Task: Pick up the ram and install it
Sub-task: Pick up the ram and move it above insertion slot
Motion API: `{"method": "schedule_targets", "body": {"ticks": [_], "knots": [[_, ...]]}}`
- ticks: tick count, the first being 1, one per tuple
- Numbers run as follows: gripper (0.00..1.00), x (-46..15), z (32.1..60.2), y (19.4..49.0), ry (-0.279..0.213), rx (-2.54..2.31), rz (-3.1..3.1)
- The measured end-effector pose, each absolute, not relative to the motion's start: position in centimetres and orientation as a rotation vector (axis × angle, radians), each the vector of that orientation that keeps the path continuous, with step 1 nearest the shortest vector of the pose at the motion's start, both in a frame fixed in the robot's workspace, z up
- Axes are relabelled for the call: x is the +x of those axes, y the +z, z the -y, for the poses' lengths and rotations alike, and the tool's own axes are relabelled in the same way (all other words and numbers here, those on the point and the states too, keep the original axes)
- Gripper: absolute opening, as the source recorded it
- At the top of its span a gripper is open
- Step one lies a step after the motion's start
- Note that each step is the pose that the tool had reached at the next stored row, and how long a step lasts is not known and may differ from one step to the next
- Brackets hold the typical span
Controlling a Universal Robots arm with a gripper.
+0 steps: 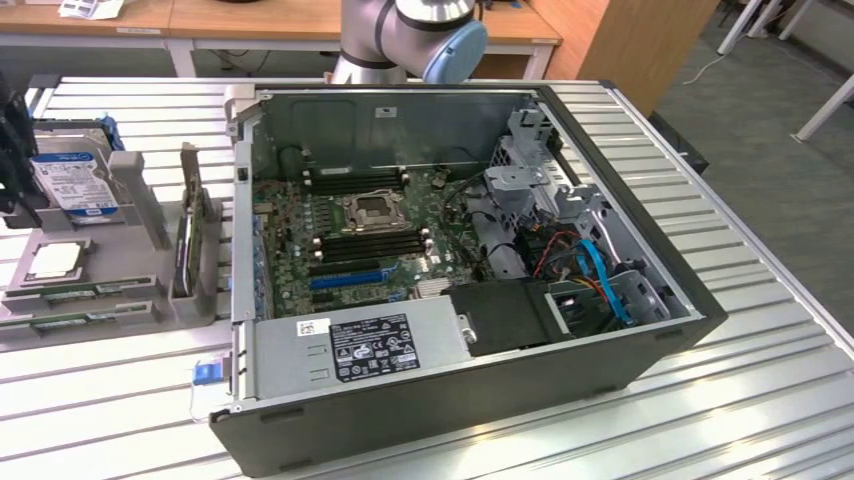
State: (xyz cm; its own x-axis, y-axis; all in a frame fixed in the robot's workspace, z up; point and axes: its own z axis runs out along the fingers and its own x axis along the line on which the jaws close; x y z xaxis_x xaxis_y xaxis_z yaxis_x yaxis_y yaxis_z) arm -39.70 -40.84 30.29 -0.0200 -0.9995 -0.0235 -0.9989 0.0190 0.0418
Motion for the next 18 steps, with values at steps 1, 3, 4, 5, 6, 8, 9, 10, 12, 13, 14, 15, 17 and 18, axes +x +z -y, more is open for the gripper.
{"method": "schedule_targets", "body": {"ticks": [1,3,4,5,6,8,9,10,12,13,14,15,17,18], "knots": [[0.31,-39.7,40.8,30.3,-0.072,2.19,2.234],[0.31,-39.7,40.8,30.2,-0.073,2.191,2.234],[0.31,-39.7,40.8,30.1,-0.073,2.191,2.234],[0.31,-39.7,40.8,30.1,-0.073,2.19,2.234],[0.31,-39.7,40.8,30.0,-0.073,2.19,2.234],[0.31,-39.7,40.8,29.8,-0.073,2.19,2.234],[0.31,-39.7,40.8,29.7,-0.073,2.19,2.234],[0.31,-39.7,40.8,29.6,-0.073,2.19,2.234],[0.31,-39.7,40.8,29.4,-0.073,2.191,2.234],[0.31,-39.7,40.8,29.3,-0.073,2.191,2.234],[0.31,-39.7,40.8,29.2,-0.073,2.191,2.234],[0.31,-39.7,40.8,28.8,-0.073,2.191,2.234],[0.31,-39.7,40.8,28.0,-0.073,2.191,2.234],[0.31,-39.7,40.8,27.8,-0.073,2.191,2.234]]}}
